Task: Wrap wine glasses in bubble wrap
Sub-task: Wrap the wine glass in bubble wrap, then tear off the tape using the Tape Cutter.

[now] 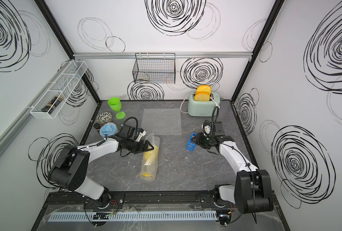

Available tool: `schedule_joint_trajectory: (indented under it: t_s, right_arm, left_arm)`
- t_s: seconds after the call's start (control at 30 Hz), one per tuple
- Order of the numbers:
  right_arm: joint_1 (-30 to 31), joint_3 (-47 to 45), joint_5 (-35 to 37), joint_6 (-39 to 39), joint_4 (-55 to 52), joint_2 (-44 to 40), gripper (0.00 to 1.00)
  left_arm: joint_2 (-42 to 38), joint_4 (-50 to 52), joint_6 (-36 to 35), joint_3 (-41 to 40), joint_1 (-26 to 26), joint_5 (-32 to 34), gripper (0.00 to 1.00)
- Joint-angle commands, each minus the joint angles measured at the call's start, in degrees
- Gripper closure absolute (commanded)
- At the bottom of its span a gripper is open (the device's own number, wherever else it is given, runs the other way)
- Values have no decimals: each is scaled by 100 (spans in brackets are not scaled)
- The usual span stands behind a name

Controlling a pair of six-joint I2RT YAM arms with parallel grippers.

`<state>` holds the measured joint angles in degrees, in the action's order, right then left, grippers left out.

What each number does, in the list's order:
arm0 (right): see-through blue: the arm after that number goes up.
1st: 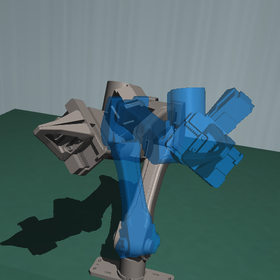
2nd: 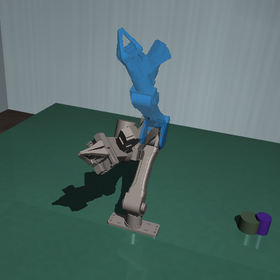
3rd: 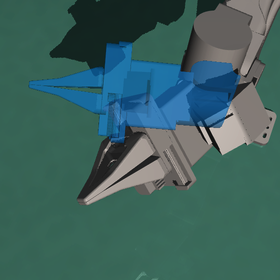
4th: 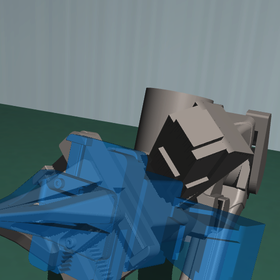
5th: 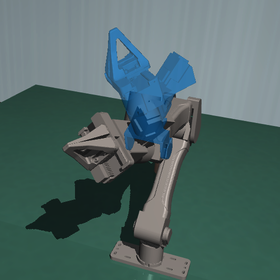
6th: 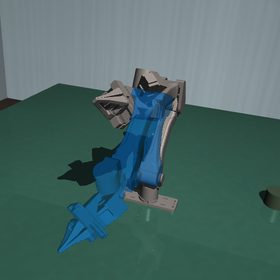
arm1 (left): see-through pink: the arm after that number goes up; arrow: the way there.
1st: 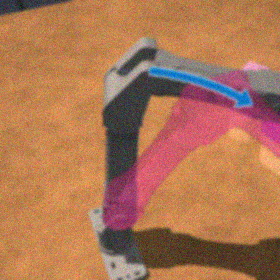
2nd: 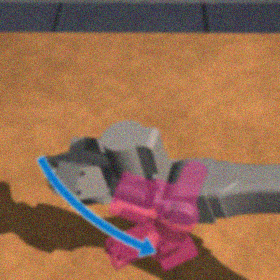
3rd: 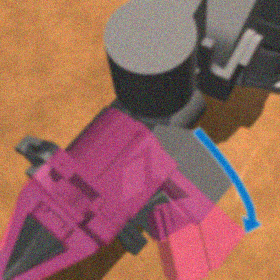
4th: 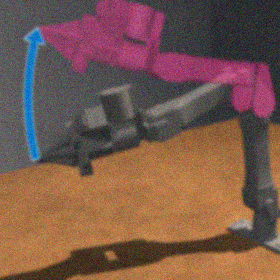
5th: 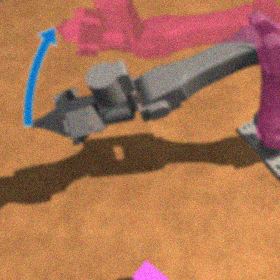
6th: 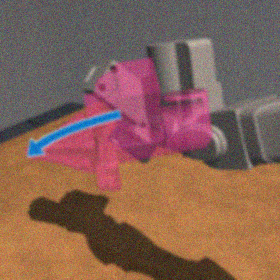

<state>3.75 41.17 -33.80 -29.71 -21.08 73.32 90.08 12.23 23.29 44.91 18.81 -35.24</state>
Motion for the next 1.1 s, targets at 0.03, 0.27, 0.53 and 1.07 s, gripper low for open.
schedule_joint_trajectory:
  t_s: [0.03, 0.27, 0.53, 1.07]
  right_arm:
    - [-166, -125, -571, 27, 477, 301, 67]
    - [-338, -301, -748, -235, 1189, 897, 70]
    - [-316, -250, -897, -401, 1559, 1389, 74]
    - [-163, -276, -1077, -767, 2225, 2087, 74]
  left_arm:
    - [1, 362, -154, -156, 57, 484, 16]
    - [-8, 359, -166, -137, 85, 484, 16]
    - [-52, 327, -141, -216, 108, 483, 16]
    - [-103, 327, -128, -225, 133, 523, 16]
